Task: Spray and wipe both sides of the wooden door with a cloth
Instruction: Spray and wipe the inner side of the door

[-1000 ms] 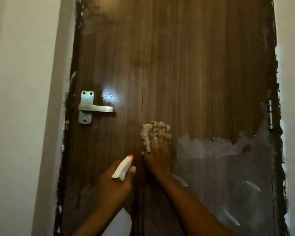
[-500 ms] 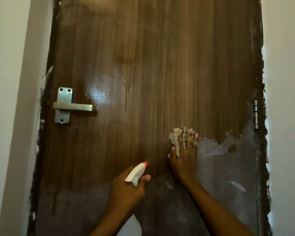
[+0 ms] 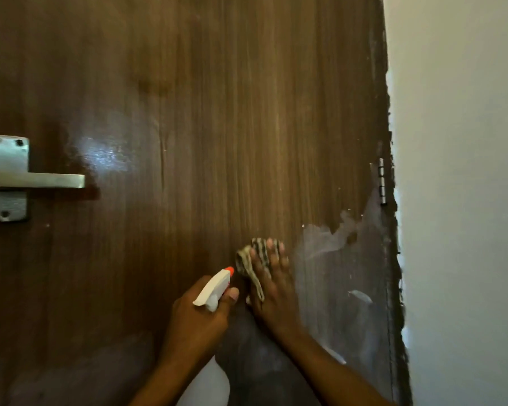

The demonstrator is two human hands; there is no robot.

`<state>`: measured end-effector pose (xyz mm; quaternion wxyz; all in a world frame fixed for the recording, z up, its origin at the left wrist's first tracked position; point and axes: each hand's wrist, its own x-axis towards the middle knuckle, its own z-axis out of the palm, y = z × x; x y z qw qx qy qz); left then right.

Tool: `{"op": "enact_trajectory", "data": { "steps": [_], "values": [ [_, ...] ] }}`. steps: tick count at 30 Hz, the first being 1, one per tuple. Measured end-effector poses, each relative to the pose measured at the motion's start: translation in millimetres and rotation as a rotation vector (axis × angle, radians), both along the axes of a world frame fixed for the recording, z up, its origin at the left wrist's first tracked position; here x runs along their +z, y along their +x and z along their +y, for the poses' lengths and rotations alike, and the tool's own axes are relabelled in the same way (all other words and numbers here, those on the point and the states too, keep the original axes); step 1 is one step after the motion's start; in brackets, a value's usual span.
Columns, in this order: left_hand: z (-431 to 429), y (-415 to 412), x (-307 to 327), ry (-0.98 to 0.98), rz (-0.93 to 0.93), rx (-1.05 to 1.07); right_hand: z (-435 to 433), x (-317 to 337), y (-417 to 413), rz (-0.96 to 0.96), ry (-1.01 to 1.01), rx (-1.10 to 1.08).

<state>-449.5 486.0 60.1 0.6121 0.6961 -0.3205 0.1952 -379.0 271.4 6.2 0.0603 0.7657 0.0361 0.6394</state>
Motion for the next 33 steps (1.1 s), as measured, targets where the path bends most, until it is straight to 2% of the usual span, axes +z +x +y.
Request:
{"op": "enact_trajectory", "data": {
  "steps": [2,5,6,7,9,10,13,14,15,16,18,20,21,23,26,28,30,33],
  "values": [
    [-10.9,3.6,2.3,0.016,-0.011,-0.027,-26.8,-17.2,-13.0,0.031,0.101,-0.039],
    [-29.4,5.1,4.1,0.065,-0.001,-0.020,-52.4,21.1,-16.2,-0.115,0.672,0.037],
    [-35.4,6.6,4.2,0.072,0.004,-0.023,-55.6,42.8,-14.7,-0.162,0.796,0.058],
    [-41.8,6.6,5.4,0.077,0.013,-0.034,-57.0,63.0,-13.5,-0.180,0.829,0.040],
    [-55.2,7.5,7.7,0.059,0.044,-0.089,-52.3,85.8,-9.9,-0.168,0.753,0.009],
    [-63.1,8.2,8.5,0.034,0.044,-0.121,-48.6,83.8,-8.5,-0.145,0.651,0.010],
    [-86.1,1.4,9.8,0.037,-0.050,-0.108,-48.2,35.8,-15.2,-0.050,0.199,0.003],
    [-94.1,-0.4,9.7,0.042,-0.053,-0.099,-57.4,18.9,-21.9,0.003,0.151,0.014],
    [-103.4,-2.5,9.0,0.039,-0.032,-0.097,-71.6,7.4,-29.2,0.039,0.210,0.033],
    [-111.4,-5.5,8.4,0.032,0.000,-0.098,-88.7,2.7,-34.2,0.050,0.361,0.061],
    [-127.7,-11.0,7.5,0.026,0.054,-0.098,-124.0,14.5,-38.3,-0.052,0.740,0.097],
    [-141.1,-12.2,8.0,0.018,0.090,-0.082,-153.3,47.0,-36.9,-0.159,0.948,0.110],
    [-146.1,-11.9,8.4,0.013,0.099,-0.072,-159.8,63.6,-34.4,-0.160,0.958,0.097],
    [-155.2,-11.8,10.2,0.022,0.068,-0.049,-159.9,80.3,-30.1,-0.143,0.831,0.065],
    [-163.4,-14.6,14.5,0.029,-0.014,-0.034,-147.8,49.1,-27.2,-0.048,0.340,-0.007],
    [-173.9,-16.3,16.5,0.037,-0.009,-0.014,-162.0,13.2,-30.0,0.051,0.165,-0.018],
    [-179.3,-19.0,16.4,0.044,-0.009,-0.008,-191.4,8.9,-36.8,0.039,0.250,-0.034],
    [-183.0,-25.5,15.7,0.038,0.036,-0.003,-231.3,64.1,-40.6,-0.092,0.677,-0.082]
  ]
}}
